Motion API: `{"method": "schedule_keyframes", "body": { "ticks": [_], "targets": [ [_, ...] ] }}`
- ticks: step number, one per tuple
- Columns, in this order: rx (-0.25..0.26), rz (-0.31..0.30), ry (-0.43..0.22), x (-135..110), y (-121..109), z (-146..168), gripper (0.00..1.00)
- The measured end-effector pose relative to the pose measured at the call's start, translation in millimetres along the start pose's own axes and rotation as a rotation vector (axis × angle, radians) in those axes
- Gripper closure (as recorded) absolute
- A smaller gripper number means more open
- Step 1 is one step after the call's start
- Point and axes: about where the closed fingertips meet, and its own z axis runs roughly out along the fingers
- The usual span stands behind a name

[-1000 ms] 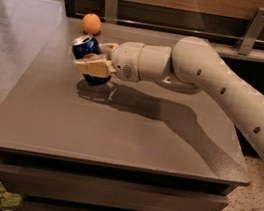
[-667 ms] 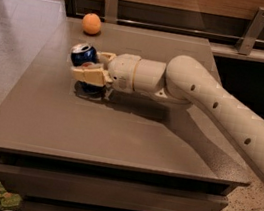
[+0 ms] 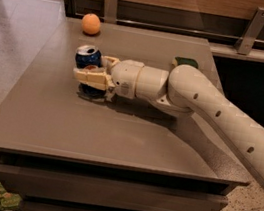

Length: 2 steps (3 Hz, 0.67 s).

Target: Place pepsi can upright

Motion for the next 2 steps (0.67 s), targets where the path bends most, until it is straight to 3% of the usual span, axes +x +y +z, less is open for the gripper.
{"method": "schedule_keyframes", "body": {
  "ticks": [1, 2],
  "targets": [
    [0.000, 0.000, 0.000, -1.1, 0.1, 0.0, 0.85],
    [0.000, 0.000, 0.000, -1.1, 0.2, 0.1, 0.61]
  ]
}}
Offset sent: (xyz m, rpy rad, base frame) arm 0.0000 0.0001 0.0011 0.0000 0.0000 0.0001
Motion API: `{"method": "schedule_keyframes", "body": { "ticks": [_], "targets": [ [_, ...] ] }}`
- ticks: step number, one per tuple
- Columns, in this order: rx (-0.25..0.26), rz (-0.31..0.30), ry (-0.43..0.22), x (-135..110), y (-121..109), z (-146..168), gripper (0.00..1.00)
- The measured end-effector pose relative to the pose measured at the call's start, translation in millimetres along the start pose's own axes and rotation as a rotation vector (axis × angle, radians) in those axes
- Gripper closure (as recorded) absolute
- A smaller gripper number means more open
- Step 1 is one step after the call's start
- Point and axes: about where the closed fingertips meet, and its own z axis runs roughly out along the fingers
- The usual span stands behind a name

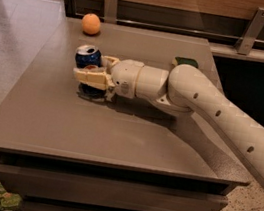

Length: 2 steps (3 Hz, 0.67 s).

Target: Place pepsi can upright

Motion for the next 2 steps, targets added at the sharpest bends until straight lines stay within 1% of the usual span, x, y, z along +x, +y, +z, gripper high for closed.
{"method": "schedule_keyframes", "body": {
  "ticks": [2],
  "targets": [
    [-0.008, -0.002, 0.000, -1.0, 3.3, 3.7, 0.15]
  ]
}}
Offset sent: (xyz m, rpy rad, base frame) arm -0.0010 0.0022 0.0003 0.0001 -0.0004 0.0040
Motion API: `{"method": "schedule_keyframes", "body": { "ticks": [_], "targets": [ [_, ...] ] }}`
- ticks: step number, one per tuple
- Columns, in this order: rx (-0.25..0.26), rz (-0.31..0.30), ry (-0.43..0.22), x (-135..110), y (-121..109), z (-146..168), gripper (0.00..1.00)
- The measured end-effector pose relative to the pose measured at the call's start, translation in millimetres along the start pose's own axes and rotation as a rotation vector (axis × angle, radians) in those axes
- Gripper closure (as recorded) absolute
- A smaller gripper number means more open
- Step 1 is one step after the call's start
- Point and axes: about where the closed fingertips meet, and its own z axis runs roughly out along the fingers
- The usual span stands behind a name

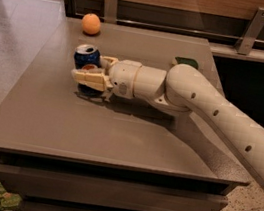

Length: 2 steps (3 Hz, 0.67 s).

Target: Place pepsi can upright

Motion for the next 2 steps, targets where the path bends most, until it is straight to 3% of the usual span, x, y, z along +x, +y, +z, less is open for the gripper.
{"method": "schedule_keyframes", "body": {
  "ticks": [1, 2],
  "targets": [
    [-0.004, -0.001, 0.000, -0.5, 1.6, 1.8, 0.00],
    [-0.004, -0.001, 0.000, -0.5, 1.6, 1.8, 0.00]
  ]
}}
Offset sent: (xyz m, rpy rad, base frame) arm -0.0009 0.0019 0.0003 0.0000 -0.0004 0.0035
